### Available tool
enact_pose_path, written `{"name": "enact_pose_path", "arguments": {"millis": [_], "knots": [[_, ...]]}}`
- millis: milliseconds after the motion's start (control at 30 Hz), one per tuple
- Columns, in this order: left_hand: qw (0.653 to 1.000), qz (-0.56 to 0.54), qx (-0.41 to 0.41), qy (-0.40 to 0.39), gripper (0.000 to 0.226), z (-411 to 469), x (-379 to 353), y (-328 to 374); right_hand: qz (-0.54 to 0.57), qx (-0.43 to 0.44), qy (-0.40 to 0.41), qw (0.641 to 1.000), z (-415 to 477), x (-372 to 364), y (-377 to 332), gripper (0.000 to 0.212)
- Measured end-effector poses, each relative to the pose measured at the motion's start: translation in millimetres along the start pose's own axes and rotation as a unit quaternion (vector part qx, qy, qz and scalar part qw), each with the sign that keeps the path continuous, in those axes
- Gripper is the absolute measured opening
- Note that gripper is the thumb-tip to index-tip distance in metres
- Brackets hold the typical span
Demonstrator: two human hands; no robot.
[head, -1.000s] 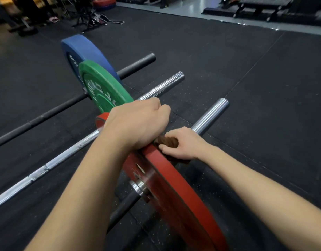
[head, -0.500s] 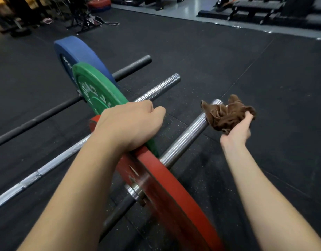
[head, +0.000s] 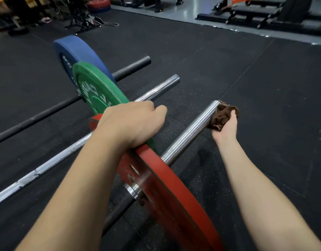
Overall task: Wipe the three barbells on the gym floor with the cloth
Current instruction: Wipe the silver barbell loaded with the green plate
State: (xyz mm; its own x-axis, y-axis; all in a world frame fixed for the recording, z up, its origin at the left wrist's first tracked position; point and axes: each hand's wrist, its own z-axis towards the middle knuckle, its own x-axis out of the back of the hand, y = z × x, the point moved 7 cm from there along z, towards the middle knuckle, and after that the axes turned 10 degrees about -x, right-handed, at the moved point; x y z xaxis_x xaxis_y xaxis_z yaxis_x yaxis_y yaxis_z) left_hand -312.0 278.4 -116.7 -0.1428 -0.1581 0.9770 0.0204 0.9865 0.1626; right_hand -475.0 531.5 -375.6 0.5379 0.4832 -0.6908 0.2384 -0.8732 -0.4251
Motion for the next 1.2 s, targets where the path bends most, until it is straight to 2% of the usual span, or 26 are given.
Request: {"name": "enact_pose_path", "arguments": {"millis": [300,367,533,700,867,1067,1200], "knots": [[1.000,-0.008,-0.001,0.003,0.041,0.3,1.5,-1.7,-0.086,-0.039,0.048,0.994,-1.2,23.8,37.1,0.053],[1.000,-0.010,-0.003,0.001,0.041,-0.3,0.9,-1.9,-0.098,-0.044,0.053,0.993,-1.8,29.7,41.2,0.048],[1.000,0.014,-0.013,-0.003,0.042,0.3,0.4,0.4,-0.061,-0.026,-0.003,0.998,-4.2,-3.5,15.9,0.037],[0.999,0.034,-0.035,-0.009,0.058,1.5,-1.0,2.6,-0.043,-0.039,-0.015,0.998,-6.1,6.1,37.2,0.052],[0.999,0.037,-0.040,-0.008,0.061,1.8,-0.1,1.1,-0.060,-0.066,0.000,0.996,-14.9,29.0,70.2,0.047],[0.998,0.045,-0.044,-0.006,0.062,2.1,-1.9,0.8,-0.059,-0.010,0.011,0.998,11.0,2.0,22.2,0.051],[0.998,0.044,-0.049,-0.005,0.061,3.0,-2.5,1.3,-0.032,-0.019,0.005,0.999,10.1,6.3,27.9,0.054]]}}
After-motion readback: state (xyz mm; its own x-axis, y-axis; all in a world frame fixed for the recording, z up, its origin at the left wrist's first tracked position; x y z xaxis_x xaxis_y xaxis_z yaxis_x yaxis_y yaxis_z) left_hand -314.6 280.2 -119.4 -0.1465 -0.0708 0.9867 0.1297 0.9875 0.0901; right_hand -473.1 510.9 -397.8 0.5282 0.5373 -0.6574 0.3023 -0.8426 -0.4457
